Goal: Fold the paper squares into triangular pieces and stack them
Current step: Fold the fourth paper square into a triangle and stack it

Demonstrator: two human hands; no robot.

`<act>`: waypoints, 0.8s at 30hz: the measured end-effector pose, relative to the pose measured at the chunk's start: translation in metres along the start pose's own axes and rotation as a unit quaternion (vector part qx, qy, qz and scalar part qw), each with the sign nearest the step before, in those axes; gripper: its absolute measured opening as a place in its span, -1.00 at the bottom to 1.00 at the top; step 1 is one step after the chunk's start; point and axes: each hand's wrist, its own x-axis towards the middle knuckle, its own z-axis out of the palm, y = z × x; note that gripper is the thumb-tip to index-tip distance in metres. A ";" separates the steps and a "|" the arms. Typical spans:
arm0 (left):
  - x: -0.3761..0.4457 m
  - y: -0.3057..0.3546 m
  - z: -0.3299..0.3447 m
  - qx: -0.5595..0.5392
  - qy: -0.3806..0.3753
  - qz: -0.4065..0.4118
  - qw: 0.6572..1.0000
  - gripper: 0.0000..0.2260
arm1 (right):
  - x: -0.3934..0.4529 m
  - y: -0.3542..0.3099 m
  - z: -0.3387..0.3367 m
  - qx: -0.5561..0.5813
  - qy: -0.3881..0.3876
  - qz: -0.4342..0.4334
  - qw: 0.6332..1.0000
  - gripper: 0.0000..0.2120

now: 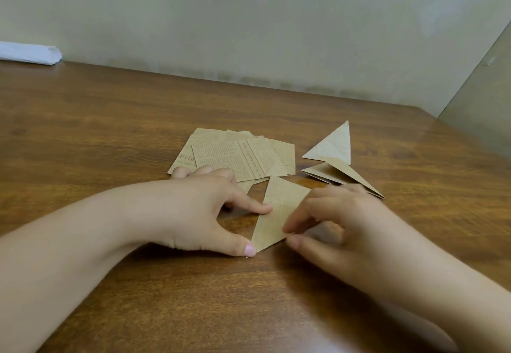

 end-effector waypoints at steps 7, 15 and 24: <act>-0.002 -0.001 0.001 -0.014 0.001 0.002 1.000 -0.63 | 0.024 -0.028 0.013 0.080 -0.066 0.101 0.989 -0.91; -0.002 0.000 -0.002 -0.002 -0.007 0.015 1.000 -0.60 | 0.024 -0.018 0.007 0.081 -0.106 0.135 0.982 -0.90; 0.000 -0.001 -0.001 0.011 -0.013 0.016 1.000 -0.51 | 0.014 0.016 -0.008 0.032 -0.079 0.206 0.975 -0.90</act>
